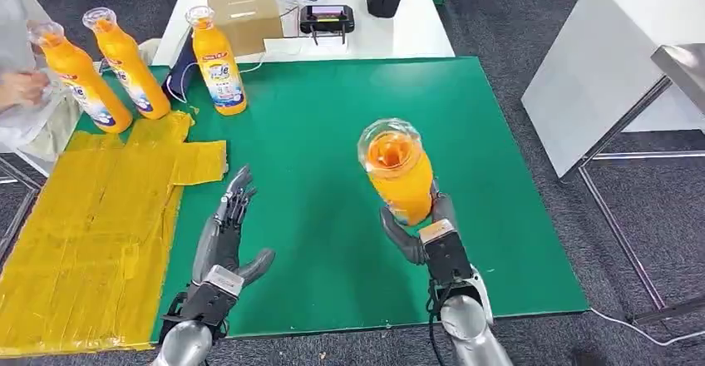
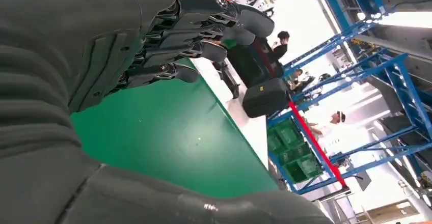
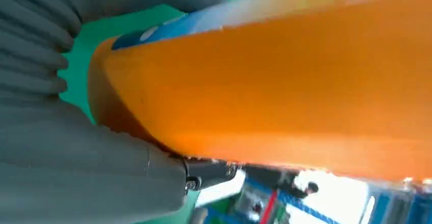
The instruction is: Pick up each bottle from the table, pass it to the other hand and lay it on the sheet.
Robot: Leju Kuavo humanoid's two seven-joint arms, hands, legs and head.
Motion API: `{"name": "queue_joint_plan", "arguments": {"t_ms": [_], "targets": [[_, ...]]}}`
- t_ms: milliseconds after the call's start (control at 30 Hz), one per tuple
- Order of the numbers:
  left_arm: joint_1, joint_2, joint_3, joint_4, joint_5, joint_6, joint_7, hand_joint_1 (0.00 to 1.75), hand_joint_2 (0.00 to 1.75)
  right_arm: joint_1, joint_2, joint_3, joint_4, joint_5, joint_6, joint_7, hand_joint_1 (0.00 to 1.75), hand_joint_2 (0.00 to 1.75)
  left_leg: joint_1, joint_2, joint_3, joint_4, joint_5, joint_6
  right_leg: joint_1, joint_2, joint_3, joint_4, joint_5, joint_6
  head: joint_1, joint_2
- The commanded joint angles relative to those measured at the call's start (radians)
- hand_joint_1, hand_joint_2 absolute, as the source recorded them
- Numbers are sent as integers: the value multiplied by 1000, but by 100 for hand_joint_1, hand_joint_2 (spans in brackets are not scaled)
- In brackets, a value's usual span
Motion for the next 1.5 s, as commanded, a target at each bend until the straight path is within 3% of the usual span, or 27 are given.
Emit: {"name": "queue_joint_plan", "arguments": {"t_ms": [33,200,300,1167,1367,1500], "targets": [[-58,33,-41,80,12,13,-2,0,175,-95,18,148,159,-31,50,6,175,175,1,-1,4,-1,0,-2,0,7,3,-1,0,-3,0,0],[-63,43,-32,89,20,42,-8,0,175,-123,26,268,228,-37,63,5,175,175,2,0,6,-1,-1,-2,1,11,4,-1,0,-3,0,0],[-68,42,-33,97,20,45,-12,0,175,-134,30,290,250,-38,63,8,175,175,1,-1,3,-1,0,-1,1,5,2,-1,0,-2,0,0],[-22,55,-148,110,-7,18,-51,0,175,-133,21,315,265,-36,39,22,175,175,1,-2,2,-1,0,-1,0,4,2,-1,0,-2,0,0],[-13,66,-179,79,29,-58,-68,0,175,-146,16,309,291,-37,46,22,175,175,1,-3,4,-1,-1,-2,0,8,3,0,-1,-3,0,0],[-17,55,-171,83,39,-60,-51,0,175,-149,20,357,312,87,-20,34,175,175,2,-3,4,-1,-2,-2,0,8,4,-1,-1,-3,0,0]]}}
